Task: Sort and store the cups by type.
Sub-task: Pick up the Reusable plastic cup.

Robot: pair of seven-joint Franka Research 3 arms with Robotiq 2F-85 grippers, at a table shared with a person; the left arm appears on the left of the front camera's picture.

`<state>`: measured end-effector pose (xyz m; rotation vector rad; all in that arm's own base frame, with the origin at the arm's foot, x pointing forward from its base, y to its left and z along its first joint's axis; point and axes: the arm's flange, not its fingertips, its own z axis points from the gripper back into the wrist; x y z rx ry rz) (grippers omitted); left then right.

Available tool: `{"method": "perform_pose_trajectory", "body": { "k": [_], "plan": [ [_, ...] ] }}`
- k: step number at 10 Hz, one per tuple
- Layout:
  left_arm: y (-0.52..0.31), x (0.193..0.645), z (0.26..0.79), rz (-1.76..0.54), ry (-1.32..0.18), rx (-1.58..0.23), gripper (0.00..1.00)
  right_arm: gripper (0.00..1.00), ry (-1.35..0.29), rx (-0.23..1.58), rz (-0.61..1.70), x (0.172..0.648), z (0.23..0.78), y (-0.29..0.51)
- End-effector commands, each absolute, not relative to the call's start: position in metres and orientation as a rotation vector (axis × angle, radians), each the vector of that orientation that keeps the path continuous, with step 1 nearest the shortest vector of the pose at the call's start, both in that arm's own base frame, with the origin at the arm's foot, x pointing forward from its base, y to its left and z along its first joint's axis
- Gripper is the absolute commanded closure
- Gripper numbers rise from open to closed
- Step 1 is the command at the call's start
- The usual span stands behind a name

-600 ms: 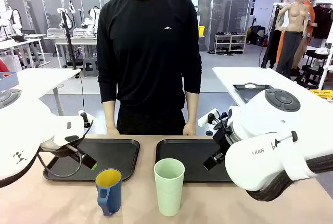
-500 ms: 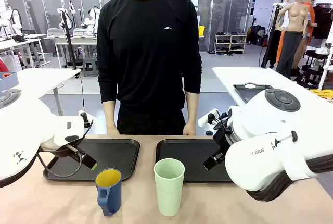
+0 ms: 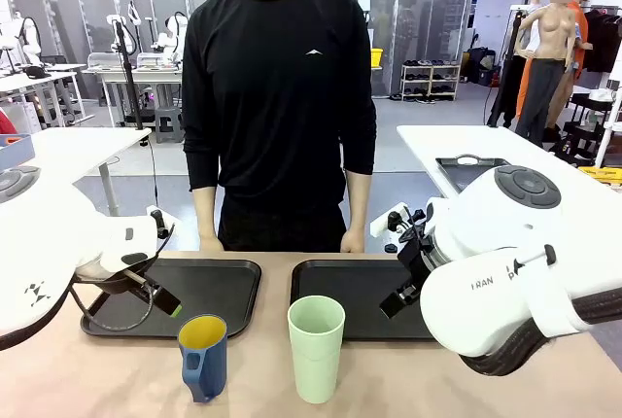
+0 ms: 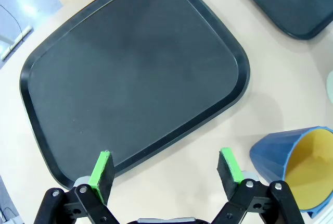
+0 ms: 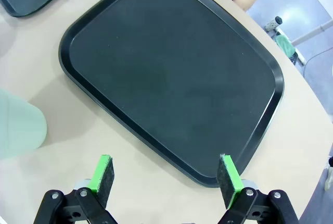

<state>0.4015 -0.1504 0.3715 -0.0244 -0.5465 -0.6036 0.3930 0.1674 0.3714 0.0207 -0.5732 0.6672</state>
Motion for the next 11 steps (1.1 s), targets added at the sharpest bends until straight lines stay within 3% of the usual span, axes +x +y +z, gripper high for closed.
{"method": "perform_pose_trajectory", "body": {
  "k": [1, 11],
  "plan": [
    [-0.1501, 0.4016, 0.3715, -0.603, -0.547, -0.025, 0.0, 0.0, -0.573, 0.022, 0.665, 0.3931, 0.3714, 0.1673],
    [-0.1501, 0.4016, 0.3715, -0.603, -0.547, -0.025, 0.0, 0.0, -0.573, 0.022, 0.665, 0.3931, 0.3714, 0.1673]
  ]
}}
